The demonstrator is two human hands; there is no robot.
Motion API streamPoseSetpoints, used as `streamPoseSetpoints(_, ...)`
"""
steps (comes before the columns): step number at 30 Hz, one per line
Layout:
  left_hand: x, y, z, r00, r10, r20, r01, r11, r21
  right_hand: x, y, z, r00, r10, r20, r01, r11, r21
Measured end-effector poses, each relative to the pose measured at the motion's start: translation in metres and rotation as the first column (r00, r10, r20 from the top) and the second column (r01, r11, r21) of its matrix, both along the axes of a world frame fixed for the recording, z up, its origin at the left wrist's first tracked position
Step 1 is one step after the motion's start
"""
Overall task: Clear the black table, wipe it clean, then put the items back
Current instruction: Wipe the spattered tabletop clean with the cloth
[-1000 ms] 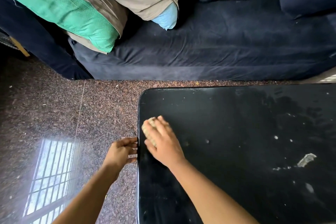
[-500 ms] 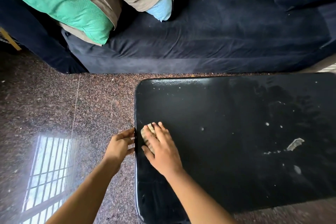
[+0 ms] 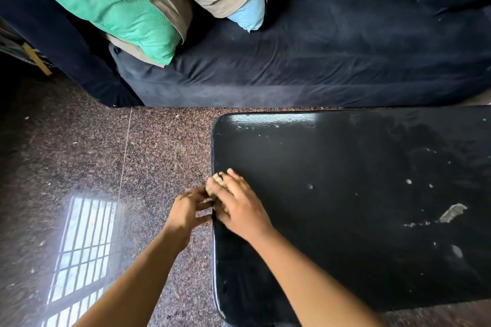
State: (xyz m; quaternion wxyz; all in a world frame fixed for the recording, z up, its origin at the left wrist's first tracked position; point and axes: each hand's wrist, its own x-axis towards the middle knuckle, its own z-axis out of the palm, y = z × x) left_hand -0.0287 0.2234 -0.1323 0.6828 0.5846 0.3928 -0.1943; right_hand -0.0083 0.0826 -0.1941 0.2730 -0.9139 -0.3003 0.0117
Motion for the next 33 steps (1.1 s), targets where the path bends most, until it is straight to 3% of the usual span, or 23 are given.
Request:
streamPoseSetpoints(5,0.007,0.004,-0.001,0.997,0.073,-0.032,-0.073,0.997,-0.021,0.073,0.015,0.007,0.929,-0.355,-0.102,0.356,0.934,-0.013)
streamPoseSetpoints(7,0.006,0.007,0.000,0.994,0.107,-0.037,-0.108,0.993,-0.035,0.068,0.024,0.006,0.972,-0.209,-0.105,0.210,0.978,-0.011)
streamPoseSetpoints(8,0.005,0.006,-0.001,0.992,0.120,-0.036,-0.122,0.992,-0.039,0.059,0.025,0.005,0.996,-0.042,-0.084,0.042,0.999,-0.002)
streamPoseSetpoints(10,0.003,0.006,-0.002,0.988,0.149,-0.041,-0.151,0.988,-0.036,0.044,0.020,-0.001,0.957,0.285,-0.050,-0.286,0.958,-0.011)
streamPoseSetpoints(12,0.005,0.006,-0.004,0.982,0.179,-0.067,-0.183,0.981,-0.060,0.057,0.016,-0.004,0.934,0.356,-0.008,-0.356,0.934,-0.002)
streamPoseSetpoints(14,0.009,0.006,-0.004,0.978,0.186,-0.089,-0.194,0.978,-0.081,0.089,0.021,-0.003,0.989,0.146,-0.015,-0.146,0.989,0.024)
streamPoseSetpoints(16,0.011,0.008,-0.006,0.979,0.179,-0.096,-0.187,0.978,-0.090,0.127,0.027,0.004,0.986,-0.139,-0.087,0.140,0.990,-0.005)
streamPoseSetpoints(19,0.010,0.010,-0.007,0.980,0.175,-0.091,-0.185,0.977,-0.106,0.164,0.034,0.013,0.941,-0.295,-0.163,0.292,0.955,-0.046)
streamPoseSetpoints(20,0.009,0.011,-0.008,0.980,0.176,-0.090,-0.186,0.976,-0.110,0.164,0.037,0.015,0.949,-0.271,-0.162,0.264,0.963,-0.061)
streamPoseSetpoints(22,0.007,0.011,-0.009,0.979,0.183,-0.092,-0.193,0.975,-0.112,0.148,0.036,0.016,0.988,-0.027,-0.149,0.013,0.995,-0.097)
streamPoseSetpoints(24,0.005,0.011,-0.009,0.978,0.187,-0.089,-0.196,0.974,-0.114,0.129,0.027,0.016,0.933,0.323,-0.156,-0.345,0.928,-0.141)
streamPoseSetpoints(26,0.004,0.010,-0.008,0.978,0.190,-0.083,-0.198,0.973,-0.117,0.131,0.016,0.014,0.876,0.449,-0.175,-0.474,0.868,-0.148)
streamPoseSetpoints(27,0.004,0.009,-0.007,0.979,0.187,-0.082,-0.196,0.974,-0.117,0.135,0.013,0.013,0.906,0.389,-0.169,-0.409,0.906,-0.109)
streamPoseSetpoints(29,0.004,0.008,-0.004,0.981,0.178,-0.075,-0.185,0.976,-0.112,0.132,0.015,0.013,0.981,0.063,-0.181,-0.071,0.997,-0.038)
streamPoseSetpoints(31,0.001,0.007,-0.004,0.982,0.179,-0.065,-0.185,0.976,-0.113,0.113,0.025,0.016,0.951,-0.230,-0.204,0.231,0.973,-0.022)
streamPoseSetpoints(33,-0.004,0.005,-0.005,0.979,0.194,-0.057,-0.199,0.972,-0.124,0.078,0.031,0.013,0.972,-0.175,-0.160,0.173,0.985,-0.027)
